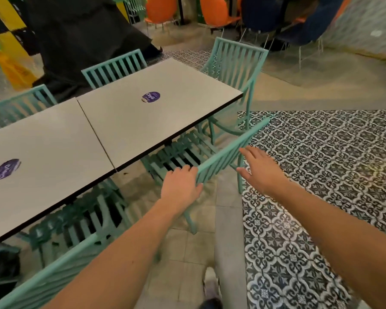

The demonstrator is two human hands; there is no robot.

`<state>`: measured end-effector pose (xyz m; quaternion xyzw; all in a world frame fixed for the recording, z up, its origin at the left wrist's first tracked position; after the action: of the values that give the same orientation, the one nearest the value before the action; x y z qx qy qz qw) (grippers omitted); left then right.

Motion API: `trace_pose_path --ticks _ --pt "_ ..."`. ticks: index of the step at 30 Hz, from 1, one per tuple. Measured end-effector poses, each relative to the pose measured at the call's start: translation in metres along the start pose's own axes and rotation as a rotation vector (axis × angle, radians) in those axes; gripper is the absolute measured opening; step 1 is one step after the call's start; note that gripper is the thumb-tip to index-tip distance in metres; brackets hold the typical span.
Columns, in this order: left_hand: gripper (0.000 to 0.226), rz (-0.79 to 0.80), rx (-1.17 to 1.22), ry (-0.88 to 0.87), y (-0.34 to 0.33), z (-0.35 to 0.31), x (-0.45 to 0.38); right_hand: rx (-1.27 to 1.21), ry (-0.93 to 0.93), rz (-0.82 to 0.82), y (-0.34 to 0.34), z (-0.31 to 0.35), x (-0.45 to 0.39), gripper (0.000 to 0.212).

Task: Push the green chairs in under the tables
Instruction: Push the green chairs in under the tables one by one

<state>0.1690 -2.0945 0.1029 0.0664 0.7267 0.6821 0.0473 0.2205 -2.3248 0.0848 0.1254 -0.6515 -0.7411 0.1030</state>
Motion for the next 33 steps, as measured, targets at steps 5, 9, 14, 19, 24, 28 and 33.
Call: trace_pose_path --ticks 5,9,14,19,24,28,33 --pt "0.049 0.071 -0.001 0.024 -0.031 -0.007 -0.070 0.030 0.055 0.048 -0.018 -0.033 -0.056 0.065" --pt "0.048 0.141 0.012 0.061 -0.048 -0.013 -0.116 0.025 0.122 0.101 -0.029 -0.054 -0.100 0.065" --pt "0.051 0.233 0.037 0.083 -0.064 -0.022 -0.152 0.035 0.191 0.146 -0.044 -0.088 -0.137 0.066" --pt "0.047 0.348 0.065 0.227 -0.078 -0.029 -0.173 0.034 0.233 0.274 -0.060 -0.133 -0.187 0.067" --pt "0.035 0.327 0.173 0.469 -0.101 -0.029 -0.164 0.068 0.266 0.340 -0.079 -0.170 -0.215 0.057" --pt "0.035 0.280 0.213 0.547 -0.104 -0.025 -0.153 0.086 0.297 0.343 -0.082 -0.179 -0.229 0.049" --pt "0.036 0.341 0.205 0.559 -0.106 -0.014 -0.149 0.110 0.294 0.318 -0.090 -0.176 -0.231 0.048"
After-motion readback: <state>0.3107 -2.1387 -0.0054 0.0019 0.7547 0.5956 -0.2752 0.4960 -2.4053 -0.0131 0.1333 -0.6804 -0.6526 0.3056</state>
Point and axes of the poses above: each hand's wrist, its own x-axis away from the middle knuckle, its own y-axis out of the back of the hand, z = x × y, the point moved 2 cm from there along -x, towards the middle knuckle, and after that the axes turned 6 degrees about x, right-handed, at the moved point
